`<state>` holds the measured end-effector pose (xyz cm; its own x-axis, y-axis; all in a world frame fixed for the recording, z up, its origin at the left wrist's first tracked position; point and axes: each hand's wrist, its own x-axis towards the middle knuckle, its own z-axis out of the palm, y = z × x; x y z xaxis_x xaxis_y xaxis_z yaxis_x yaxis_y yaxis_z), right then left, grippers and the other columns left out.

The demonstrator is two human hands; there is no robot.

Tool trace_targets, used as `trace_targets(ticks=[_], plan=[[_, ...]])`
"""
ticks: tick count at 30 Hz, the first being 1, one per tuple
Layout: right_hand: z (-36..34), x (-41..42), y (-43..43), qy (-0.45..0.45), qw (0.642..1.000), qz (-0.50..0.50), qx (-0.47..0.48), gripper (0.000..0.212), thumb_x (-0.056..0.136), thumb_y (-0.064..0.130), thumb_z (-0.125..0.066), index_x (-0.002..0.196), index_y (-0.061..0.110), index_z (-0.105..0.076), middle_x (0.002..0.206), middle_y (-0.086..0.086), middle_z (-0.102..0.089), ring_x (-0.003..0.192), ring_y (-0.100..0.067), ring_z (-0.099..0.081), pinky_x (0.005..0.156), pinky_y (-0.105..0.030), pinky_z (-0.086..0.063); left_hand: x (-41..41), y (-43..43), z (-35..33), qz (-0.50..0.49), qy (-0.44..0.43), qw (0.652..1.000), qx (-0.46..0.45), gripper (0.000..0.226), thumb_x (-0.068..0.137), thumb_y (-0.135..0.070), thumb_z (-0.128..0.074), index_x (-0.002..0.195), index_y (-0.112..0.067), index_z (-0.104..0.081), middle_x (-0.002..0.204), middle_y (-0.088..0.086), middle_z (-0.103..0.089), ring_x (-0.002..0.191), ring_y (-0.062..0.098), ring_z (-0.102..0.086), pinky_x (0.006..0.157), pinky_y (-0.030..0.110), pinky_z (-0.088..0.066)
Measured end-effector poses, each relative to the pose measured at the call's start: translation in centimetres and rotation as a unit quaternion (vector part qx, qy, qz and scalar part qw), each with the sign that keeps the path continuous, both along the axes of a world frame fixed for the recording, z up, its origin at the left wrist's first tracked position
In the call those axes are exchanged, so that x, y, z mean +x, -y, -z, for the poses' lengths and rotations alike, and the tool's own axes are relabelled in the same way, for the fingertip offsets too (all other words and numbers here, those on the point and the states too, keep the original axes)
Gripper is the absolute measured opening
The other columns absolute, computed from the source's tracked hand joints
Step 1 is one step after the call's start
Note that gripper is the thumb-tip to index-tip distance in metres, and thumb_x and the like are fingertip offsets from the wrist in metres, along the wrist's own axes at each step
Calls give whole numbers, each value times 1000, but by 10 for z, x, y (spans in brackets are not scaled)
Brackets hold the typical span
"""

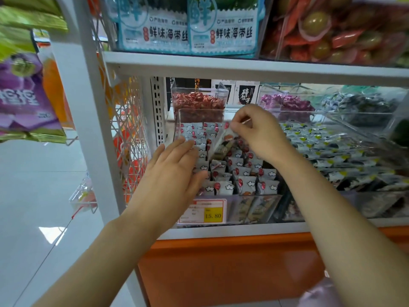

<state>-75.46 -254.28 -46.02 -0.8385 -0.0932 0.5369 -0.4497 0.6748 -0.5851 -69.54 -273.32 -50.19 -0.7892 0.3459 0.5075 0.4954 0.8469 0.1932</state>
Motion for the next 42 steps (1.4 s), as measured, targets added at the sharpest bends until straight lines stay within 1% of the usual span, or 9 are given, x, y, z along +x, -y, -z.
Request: trace_targets(ticks=[4,8,13,21,25,31,34,36,42], plan=[[-4,26,-9,-76,994,35,-76,6,93,11,-52,87,11,-51,91,-9,-60,77,-23,-60,70,-36,-52,6,-4,-7,-3,-41,995,95,45,94,-28,-46,137,-15,-45,144,-1,-42,130,16,-36,106,21,-17],[0,47,-17,-26,968,10,-250,12,95,9,-50,83,14,-52,84,-5,-62,63,-12,-62,58,-23,-54,11,-9,-10,19,46,976,214,47,94,-30,-46,140,-21,-40,131,-3,-49,100,6,-53,88,19,-41],[12,61,-17,100,883,-70,-452,12,93,6,-50,83,6,-57,71,-3,-65,58,-10,-63,56,-23,-54,13,-15,-10,68,176,910,369,34,94,-25,-48,127,-15,-54,93,-7,-67,75,2,-67,68,22,-57],[24,65,-8,183,801,-142,-551,20,84,5,-58,69,11,-70,69,-5,-71,59,-13,-65,53,-22,-54,8,-8,-12,66,248,788,559,23,96,-23,-47,88,-12,-66,76,6,-73,73,16,-71,60,18,-54],[25,66,-8,210,805,-127,-540,7,71,13,-65,72,13,-71,61,-1,-65,52,-10,-60,44,-19,-49,8,-8,-14,23,176,823,540,28,95,-22,-49,71,-12,-59,60,-4,-65,56,12,-64,50,22,-54],[25,64,-7,318,682,-158,-640,44,72,13,-62,114,-1,-59,53,-1,-52,43,-7,-50,39,-17,-42,6,-7,-15,0,204,810,549,26,96,-23,-46,74,-11,-49,58,0,-49,45,8,-45,44,25,-44],[23,63,-9,348,622,-171,-680,8,72,10,-60,73,4,-66,52,-2,-50,42,-8,-49,38,-15,-41,6,-9,-16,35,270,753,599,25,97,-23,-44,75,-13,-47,56,-1,-48,46,10,-44,43,24,-39],[22,64,-8,356,599,-180,-695,18,71,9,-58,55,2,-63,51,-2,-50,41,-8,-48,38,-14,-41,5,-9,-18,68,315,681,658,25,97,-20,-44,73,-14,-46,54,-1,-45,43,10,-41,37,20,-36],[17,67,-2,354,581,-186,-709,7,68,4,-56,62,3,-52,51,-4,-50,39,-9,-48,37,-15,-40,2,-6,-20,143,410,475,766,22,86,-14,-48,64,-13,-46,55,-4,-44,40,4,-40,33,14,-34]])
